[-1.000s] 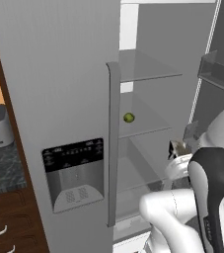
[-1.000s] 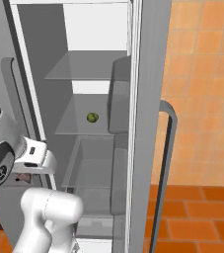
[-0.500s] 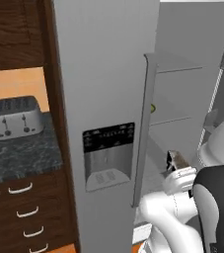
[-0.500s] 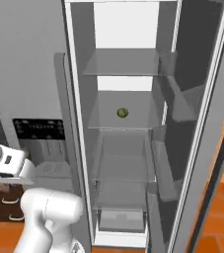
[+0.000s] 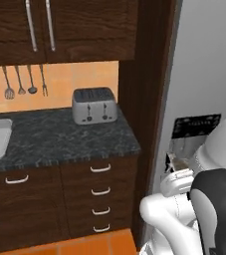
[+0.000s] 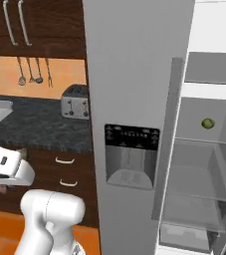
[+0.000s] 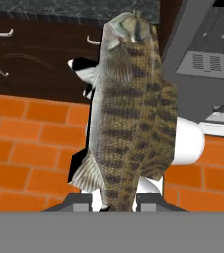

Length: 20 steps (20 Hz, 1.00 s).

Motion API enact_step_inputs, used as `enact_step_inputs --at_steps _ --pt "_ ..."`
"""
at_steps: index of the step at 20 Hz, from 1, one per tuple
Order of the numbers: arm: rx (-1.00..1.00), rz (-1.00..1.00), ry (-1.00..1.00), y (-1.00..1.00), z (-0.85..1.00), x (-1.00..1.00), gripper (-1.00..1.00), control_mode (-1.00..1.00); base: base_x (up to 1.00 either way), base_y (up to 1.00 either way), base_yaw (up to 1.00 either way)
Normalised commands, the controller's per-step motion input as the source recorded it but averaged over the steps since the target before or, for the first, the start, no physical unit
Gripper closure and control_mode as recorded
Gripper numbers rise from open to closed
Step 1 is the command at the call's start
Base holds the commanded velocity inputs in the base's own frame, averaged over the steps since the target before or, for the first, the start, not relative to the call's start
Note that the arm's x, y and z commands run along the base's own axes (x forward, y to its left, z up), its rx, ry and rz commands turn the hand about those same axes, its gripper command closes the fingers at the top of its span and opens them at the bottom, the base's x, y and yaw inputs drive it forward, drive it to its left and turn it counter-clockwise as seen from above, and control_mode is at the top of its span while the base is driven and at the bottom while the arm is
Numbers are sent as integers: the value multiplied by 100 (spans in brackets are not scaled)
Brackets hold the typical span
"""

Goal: Place one lime and one fish in each tupperware on the nearby counter, to pack two identical lunches.

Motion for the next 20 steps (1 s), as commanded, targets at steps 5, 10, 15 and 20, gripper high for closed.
enact_step_inputs --at_steps 5,10,15,20 --pt "0 0 0 0 0 0 100 100 18 100 19" --pt "0 0 0 0 0 0 100 100 40 100 6" --pt "0 0 0 0 0 0 100 100 78 97 -16" --pt "0 0 0 0 0 0 100 100 76 73 -12"
